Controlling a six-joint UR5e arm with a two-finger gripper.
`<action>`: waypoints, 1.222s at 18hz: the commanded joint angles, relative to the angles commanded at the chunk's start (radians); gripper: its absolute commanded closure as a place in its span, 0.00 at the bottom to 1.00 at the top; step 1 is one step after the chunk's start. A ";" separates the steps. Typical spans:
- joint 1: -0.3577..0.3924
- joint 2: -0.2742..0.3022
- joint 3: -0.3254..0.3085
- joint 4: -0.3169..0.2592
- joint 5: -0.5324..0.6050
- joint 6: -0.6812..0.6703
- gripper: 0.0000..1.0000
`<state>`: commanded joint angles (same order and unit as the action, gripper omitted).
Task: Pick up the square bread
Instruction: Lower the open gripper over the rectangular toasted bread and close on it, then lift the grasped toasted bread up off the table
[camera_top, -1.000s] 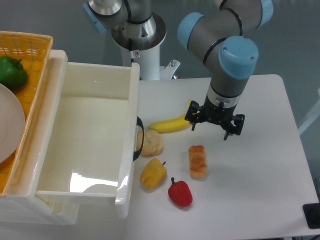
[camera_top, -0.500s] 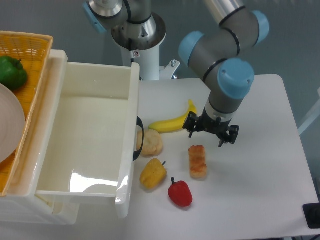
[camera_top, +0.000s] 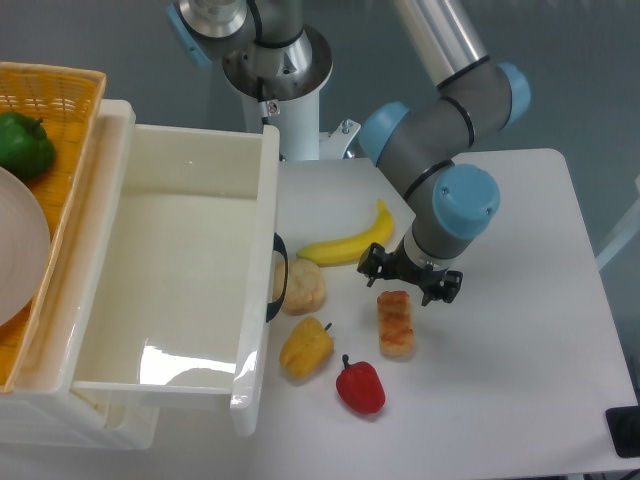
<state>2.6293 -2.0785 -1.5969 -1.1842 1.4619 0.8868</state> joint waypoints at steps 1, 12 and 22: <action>-0.005 -0.011 0.006 0.003 0.000 -0.008 0.00; -0.032 -0.072 0.025 0.078 0.005 -0.081 0.00; -0.034 -0.075 0.052 0.077 0.008 -0.121 0.97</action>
<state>2.5955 -2.1537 -1.5448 -1.1075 1.4696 0.7655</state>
